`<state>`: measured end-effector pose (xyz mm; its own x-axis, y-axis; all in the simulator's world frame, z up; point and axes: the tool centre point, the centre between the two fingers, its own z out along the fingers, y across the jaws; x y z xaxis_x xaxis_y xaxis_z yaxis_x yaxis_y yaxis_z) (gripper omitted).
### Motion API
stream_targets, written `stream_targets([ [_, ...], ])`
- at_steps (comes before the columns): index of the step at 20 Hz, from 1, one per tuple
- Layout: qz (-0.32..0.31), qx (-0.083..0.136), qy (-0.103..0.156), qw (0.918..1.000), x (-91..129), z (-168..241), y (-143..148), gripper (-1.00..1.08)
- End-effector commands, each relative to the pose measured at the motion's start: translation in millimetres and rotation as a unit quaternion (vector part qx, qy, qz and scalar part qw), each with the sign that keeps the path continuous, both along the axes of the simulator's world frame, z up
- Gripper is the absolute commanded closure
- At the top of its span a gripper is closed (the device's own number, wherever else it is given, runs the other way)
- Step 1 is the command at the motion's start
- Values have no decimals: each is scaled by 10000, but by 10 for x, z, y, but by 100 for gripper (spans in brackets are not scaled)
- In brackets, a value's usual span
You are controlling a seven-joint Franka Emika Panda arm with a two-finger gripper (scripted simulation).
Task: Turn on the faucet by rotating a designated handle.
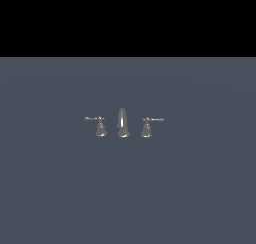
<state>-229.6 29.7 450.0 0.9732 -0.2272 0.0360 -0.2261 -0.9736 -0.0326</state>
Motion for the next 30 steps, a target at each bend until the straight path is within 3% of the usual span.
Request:
stream_targets([
  [1, -254, 4, 11, 9997, 58, -137, 105, 108],
  [14, -1577, 28, 63, 9875, 465, -852, 616, 108],
  [30, -3058, 72, 126, 9520, 1092, -1676, 1060, 108],
])
